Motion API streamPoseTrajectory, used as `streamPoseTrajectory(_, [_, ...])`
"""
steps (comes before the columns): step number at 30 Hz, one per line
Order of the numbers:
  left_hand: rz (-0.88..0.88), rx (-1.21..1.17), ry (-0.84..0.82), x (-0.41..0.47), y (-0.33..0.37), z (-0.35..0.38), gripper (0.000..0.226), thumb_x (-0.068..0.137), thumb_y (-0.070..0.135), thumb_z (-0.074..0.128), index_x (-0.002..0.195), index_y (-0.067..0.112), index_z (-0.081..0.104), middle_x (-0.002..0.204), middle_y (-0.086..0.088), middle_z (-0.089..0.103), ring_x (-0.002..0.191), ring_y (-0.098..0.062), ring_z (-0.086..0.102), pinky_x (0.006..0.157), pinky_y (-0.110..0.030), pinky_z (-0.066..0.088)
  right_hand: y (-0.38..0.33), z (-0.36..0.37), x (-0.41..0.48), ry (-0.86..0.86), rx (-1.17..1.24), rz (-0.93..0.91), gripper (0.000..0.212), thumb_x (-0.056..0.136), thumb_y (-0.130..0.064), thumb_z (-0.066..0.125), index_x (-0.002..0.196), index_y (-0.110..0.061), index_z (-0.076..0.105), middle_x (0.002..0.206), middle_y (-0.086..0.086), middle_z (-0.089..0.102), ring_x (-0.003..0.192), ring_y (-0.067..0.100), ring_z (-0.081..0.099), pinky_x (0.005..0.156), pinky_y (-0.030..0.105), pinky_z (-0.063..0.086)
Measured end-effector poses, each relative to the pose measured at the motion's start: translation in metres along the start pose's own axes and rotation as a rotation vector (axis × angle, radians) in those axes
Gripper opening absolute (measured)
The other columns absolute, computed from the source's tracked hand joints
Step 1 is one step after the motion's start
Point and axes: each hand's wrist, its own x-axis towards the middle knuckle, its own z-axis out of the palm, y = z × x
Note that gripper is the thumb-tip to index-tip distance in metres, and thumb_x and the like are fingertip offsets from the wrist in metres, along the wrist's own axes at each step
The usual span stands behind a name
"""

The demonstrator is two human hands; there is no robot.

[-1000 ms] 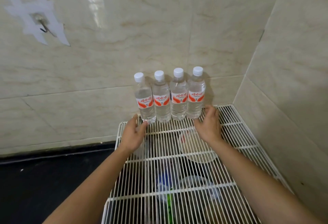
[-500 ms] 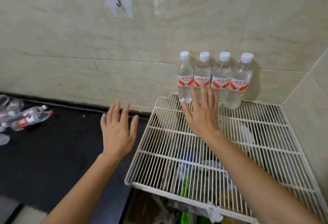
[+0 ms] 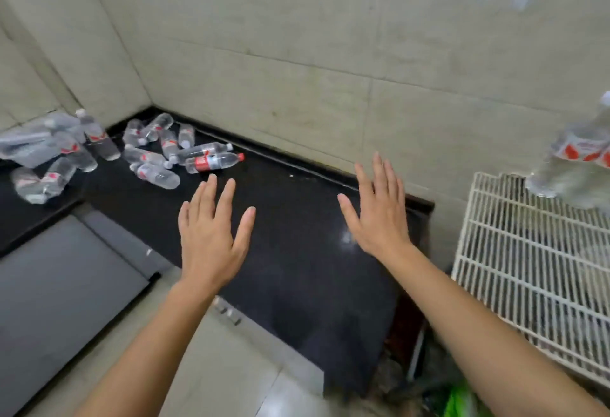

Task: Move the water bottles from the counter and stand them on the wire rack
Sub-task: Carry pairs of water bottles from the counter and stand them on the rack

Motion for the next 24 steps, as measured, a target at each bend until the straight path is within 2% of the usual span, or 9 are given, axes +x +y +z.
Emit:
streamPoseTrajectory(6, [-0.149, 0.061, -0.01, -0.011, -0.167, -0.052, 0.063, 0.1, 0.051, 0.034, 0.148, 0.012, 0.044, 0.158, -0.017, 0.036, 0.145, -0.036, 0.034, 0.114, -0.057, 0.031, -0.179, 0.083, 0.018, -0.157, 0.109, -0.142, 0.067, 0.105, -0.051, 0.037, 0.16, -0.015, 0.025, 0.17, 0.015, 0.001, 0.158, 0.03, 0.0, 0.127, 0.046, 0.003])
streamPoseTrajectory(10, [-0.206, 0.087, -0.012, -0.001, -0.241, -0.06, 0.064, 0.1, 0.052, 0.034, 0.148, 0.011, 0.045, 0.157, -0.018, 0.038, 0.143, -0.037, 0.036, 0.113, -0.057, 0.033, -0.253, 0.124, 0.036, -0.199, 0.146, -0.233, 0.065, 0.104, -0.05, 0.039, 0.159, -0.016, 0.028, 0.17, 0.015, 0.004, 0.158, 0.03, 0.003, 0.127, 0.045, 0.003])
streamPoseTrajectory(14, [-0.254, 0.1, -0.069, 0.016, -0.289, -0.041, 0.064, 0.1, 0.053, 0.032, 0.15, 0.014, 0.042, 0.158, -0.017, 0.036, 0.144, -0.035, 0.035, 0.115, -0.055, 0.031, -0.285, 0.168, 0.055, -0.244, 0.137, -0.241, 0.065, 0.104, -0.05, 0.04, 0.158, -0.015, 0.03, 0.17, 0.016, 0.007, 0.157, 0.031, 0.007, 0.127, 0.047, 0.007])
streamPoseTrajectory(21, [-0.238, 0.176, -0.28, 0.074, -0.369, 0.023, 0.069, 0.099, 0.058, 0.023, 0.153, 0.019, 0.037, 0.161, -0.013, 0.031, 0.148, -0.031, 0.03, 0.119, -0.052, 0.026, -0.307, 0.267, 0.124, -0.336, 0.134, -0.192, 0.066, 0.104, -0.05, 0.039, 0.159, -0.014, 0.029, 0.169, 0.017, 0.008, 0.157, 0.033, 0.009, 0.127, 0.049, 0.01])
streamPoseTrajectory(24, [-0.309, 0.176, -0.343, 0.108, -0.396, 0.048, 0.069, 0.099, 0.058, 0.023, 0.154, 0.019, 0.035, 0.163, -0.012, 0.028, 0.149, -0.03, 0.028, 0.119, -0.051, 0.025, -0.315, 0.307, 0.166, -0.41, 0.141, -0.183, 0.065, 0.104, -0.048, 0.041, 0.158, -0.013, 0.03, 0.169, 0.02, 0.011, 0.156, 0.034, 0.012, 0.126, 0.05, 0.012])
